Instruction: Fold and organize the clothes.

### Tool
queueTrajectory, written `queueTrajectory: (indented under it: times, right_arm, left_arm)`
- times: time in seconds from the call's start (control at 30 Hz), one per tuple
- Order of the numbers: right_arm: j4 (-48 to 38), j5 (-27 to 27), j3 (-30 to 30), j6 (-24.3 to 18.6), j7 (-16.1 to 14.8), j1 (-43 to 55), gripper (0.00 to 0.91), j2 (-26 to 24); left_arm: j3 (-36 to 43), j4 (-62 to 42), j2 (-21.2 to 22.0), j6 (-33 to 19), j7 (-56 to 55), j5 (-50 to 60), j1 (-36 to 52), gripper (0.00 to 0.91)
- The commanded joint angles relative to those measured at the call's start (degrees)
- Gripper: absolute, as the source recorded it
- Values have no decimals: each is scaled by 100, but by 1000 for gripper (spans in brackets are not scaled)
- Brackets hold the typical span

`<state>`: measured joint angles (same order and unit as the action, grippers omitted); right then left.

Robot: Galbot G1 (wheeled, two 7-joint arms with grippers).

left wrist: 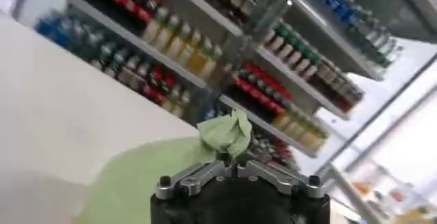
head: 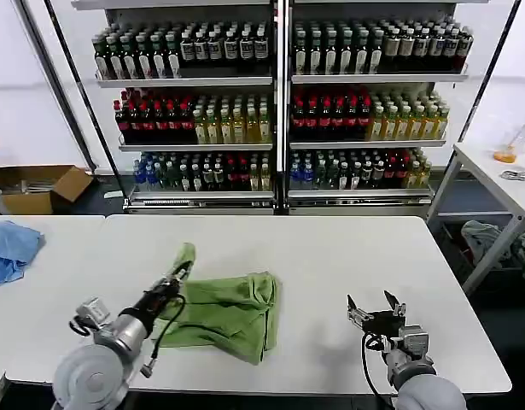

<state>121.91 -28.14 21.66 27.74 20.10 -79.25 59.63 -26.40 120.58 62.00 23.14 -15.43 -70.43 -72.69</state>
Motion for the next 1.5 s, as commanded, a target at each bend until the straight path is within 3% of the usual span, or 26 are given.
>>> queueTrajectory:
  times: [0.03,0.1,0.13,0.17,0.57,0.73,0.93,1.13,1.3,1.5]
  right_arm:
    - [-30,-9,-5,-1,-3,14,907,-5]
    - [-46,-10,-4,-3,-5,22,907,-3]
    - [-49,-14,-4,-3,-3,31,907,1]
    - [-50,-19,-4,-2,-4,34,907,2]
    - [-91,-63,-31,5,-9,115,907,-30]
    - [-144,-61,-54,3,-23,187,907,-23]
    - [-219,-46,-107,-22,-31,234,907,92]
    - [-288,-39,-122,-37,-38,286,907,114]
    - [-314,-45,-114,-32,-35,320,907,98]
    - [-299,-52,-83,-18,-23,295,907,80]
  left_arm:
    - [1402,-594,501,64,2,-12,625,20]
    - [1564,-707,532,102,1,76,681,111]
    - [1619,-750,553,129,2,100,718,715]
    - [1679,-777,572,162,12,128,740,907]
    - [1701,-778,638,135,399,346,935,907]
    - [1237,-436,307,182,541,387,665,907]
    - [588,-842,-262,-180,330,2608,254,907]
    - [247,-1356,-460,-318,300,3039,-90,907]
    - [291,-1682,-351,-262,77,2953,30,907]
    - [359,-1660,-204,144,145,1941,77,907]
